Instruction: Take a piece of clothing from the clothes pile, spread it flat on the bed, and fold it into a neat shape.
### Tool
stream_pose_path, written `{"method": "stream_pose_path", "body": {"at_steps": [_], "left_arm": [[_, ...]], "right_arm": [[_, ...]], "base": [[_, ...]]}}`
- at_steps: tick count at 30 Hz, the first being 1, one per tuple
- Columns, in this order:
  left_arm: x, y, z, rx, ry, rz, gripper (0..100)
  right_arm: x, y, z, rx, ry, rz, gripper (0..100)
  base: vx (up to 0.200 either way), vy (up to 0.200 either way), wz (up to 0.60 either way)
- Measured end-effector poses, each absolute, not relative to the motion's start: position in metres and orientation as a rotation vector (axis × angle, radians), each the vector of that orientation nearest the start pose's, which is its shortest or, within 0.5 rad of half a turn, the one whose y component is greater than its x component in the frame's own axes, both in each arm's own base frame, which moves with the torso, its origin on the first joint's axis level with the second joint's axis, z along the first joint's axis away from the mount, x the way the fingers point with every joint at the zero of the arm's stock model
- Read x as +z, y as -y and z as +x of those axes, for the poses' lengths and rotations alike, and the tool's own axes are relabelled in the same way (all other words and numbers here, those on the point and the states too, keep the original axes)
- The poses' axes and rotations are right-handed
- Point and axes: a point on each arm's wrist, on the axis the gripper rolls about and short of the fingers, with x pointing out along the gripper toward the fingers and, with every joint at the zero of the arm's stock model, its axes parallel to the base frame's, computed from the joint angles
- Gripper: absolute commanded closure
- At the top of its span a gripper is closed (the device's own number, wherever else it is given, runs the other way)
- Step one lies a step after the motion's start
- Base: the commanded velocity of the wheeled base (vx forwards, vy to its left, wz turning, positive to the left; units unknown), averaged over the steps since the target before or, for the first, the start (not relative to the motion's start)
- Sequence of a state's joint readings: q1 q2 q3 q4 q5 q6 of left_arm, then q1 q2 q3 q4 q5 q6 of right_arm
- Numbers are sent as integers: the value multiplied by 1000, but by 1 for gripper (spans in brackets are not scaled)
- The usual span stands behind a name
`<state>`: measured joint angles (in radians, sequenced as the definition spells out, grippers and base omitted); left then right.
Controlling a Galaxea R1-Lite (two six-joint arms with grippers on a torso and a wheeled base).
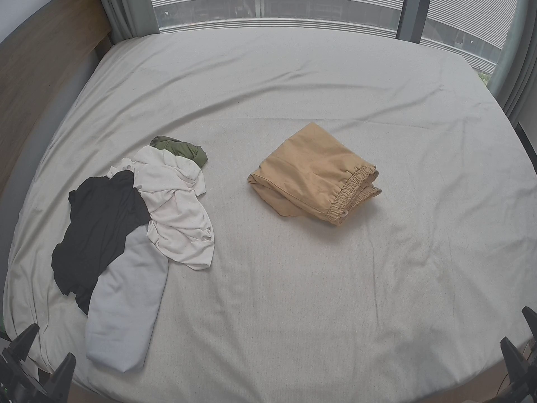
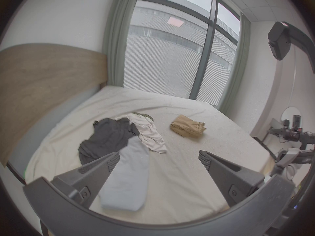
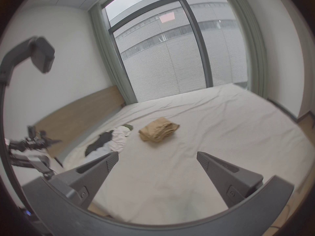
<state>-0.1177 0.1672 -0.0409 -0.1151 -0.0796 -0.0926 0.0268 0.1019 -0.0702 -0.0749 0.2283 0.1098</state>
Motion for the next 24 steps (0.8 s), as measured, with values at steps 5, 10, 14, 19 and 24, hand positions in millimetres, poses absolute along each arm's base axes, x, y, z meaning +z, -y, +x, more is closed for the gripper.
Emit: {"method": "stream_pose_path", "body": {"at_steps": [5,10,14,19,24], "left_arm": [[88,0,-18,-99,-22,-31,0],[84,0,-21,-12,4,-6,0],[84,-1,-22,63,23,-1,0],[83,-2,-23,111,21,-8,0],[83,-1,-23,47,29,-10,0]], "right_arm": [[87,-1,-22,40,6,27,0],[81,0,-23,3,-5,0,0],[81,0,-23,-2,0,4,0],[80,0,-23,1,3,-13,0],[80,0,-23,8,-1,-14,0]], "base": [[0,0,0],[0,0,0],[0,0,0],[0,0,0],[0,0,0]]}}
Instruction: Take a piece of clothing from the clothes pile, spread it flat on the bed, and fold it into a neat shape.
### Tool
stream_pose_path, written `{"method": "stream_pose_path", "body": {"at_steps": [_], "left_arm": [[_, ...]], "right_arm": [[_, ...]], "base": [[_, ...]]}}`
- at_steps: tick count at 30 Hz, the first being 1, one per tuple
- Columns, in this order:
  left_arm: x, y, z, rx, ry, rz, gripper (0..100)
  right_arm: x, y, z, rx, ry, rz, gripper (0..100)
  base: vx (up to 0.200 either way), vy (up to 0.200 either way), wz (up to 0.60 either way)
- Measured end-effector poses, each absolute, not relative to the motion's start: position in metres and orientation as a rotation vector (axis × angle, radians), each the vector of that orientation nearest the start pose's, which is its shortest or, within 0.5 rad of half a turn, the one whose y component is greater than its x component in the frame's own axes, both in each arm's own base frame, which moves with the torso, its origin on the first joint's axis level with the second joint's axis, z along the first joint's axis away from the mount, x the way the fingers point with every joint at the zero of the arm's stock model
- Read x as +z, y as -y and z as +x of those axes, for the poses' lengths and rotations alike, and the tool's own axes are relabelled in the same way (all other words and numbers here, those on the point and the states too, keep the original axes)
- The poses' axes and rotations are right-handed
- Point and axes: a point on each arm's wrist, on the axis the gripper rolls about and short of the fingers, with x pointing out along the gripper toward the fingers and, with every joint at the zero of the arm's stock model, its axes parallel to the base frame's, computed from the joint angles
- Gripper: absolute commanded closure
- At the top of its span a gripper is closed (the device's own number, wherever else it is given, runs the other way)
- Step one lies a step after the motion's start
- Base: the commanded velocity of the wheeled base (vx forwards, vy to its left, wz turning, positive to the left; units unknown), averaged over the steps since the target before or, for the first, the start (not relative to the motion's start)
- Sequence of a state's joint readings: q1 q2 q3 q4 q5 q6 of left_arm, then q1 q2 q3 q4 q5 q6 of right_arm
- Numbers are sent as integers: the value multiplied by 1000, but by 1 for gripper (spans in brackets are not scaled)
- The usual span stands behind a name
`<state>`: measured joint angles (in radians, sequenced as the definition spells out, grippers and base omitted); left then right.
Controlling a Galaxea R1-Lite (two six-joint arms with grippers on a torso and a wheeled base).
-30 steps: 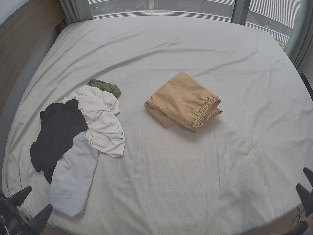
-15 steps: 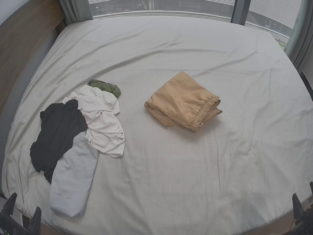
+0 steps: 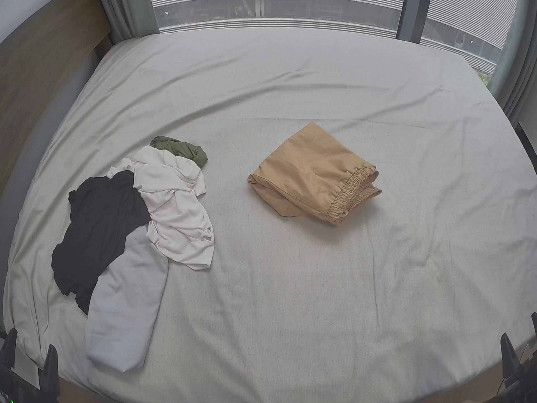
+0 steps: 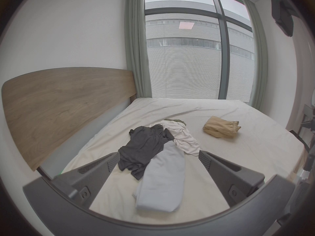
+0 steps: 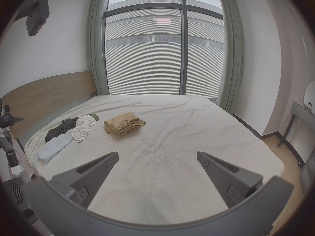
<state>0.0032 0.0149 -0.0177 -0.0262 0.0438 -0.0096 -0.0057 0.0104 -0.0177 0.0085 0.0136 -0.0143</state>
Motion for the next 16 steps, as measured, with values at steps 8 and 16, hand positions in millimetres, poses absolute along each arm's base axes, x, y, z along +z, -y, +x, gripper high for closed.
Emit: {"method": "stream_pose_path", "body": {"at_steps": [8,16], "left_arm": [[81,0,-23,2,6,-15,0],[81,0,-23,4,5,-4,0]], "right_arm": [[79,-1,-23,19,-5,-19,0],[79,-1,-23,17,-4,-16,0]], "base": [[0,0,0],[0,0,0]]}}
